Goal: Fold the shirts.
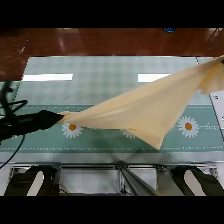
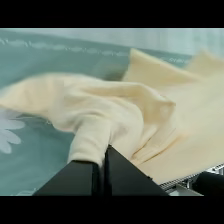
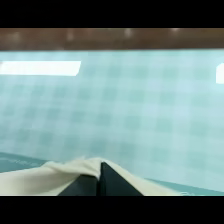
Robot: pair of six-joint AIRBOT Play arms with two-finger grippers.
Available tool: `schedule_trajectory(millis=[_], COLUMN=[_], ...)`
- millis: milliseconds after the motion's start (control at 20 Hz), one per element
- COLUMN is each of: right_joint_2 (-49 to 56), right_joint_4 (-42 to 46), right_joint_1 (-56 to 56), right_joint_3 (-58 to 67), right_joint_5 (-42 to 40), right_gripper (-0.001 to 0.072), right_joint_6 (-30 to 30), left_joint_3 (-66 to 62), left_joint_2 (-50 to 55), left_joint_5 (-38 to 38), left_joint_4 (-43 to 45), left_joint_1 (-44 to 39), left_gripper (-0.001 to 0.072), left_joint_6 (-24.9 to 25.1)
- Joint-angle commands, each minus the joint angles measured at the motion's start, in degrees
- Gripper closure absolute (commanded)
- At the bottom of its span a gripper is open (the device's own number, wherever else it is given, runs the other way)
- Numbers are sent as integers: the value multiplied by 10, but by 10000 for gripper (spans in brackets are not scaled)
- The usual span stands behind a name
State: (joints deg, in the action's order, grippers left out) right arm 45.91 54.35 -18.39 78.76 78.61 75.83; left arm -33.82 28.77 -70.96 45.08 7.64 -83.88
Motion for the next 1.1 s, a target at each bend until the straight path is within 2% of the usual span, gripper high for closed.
schedule_trajectory(millis=[0,100,200,400,450,500,550,600,700,850,950,1050], right_joint_2=[125,208,284,397,413,427,435,436,419,385,345,303], right_joint_4=[-43,-43,-45,-43,-43,-43,-43,-37,-16,106,110,72], right_joint_1=[24,34,34,27,23,19,14,5,-29,-101,-142,-151], right_joint_3=[-27,-15,9,46,46,46,46,46,46,37,-55,-194], right_joint_5=[-59,-89,-96,-99,-99,-95,-88,-81,-53,40,17,-41], right_gripper=[693,693,693,692,657,446,292,295,296,302,305,306], right_joint_6=[-39,-38,-21,3,16,33,39,41,39,41,60,28], left_joint_3=[96,72,25,-119,-160,-198,-240,-282,-363,-436,-421,-360], left_joint_2=[86,177,285,472,507,534,559,575,585,572,571,571], left_joint_5=[220,337,406,404,389,363,321,268,158,7,-95,-111], left_joint_4=[-37,-36,-36,-36,-35,-35,-35,-25,32,116,124,123], left_joint_1=[-121,-201,-236,-229,-227,-224,-216,-201,-148,-38,14,19], left_gripper=[687,687,687,685,650,528,243,200,200,200,200,200], left_joint_6=[14,24,24,24,24,24,36,61,56,1,-33,-11])
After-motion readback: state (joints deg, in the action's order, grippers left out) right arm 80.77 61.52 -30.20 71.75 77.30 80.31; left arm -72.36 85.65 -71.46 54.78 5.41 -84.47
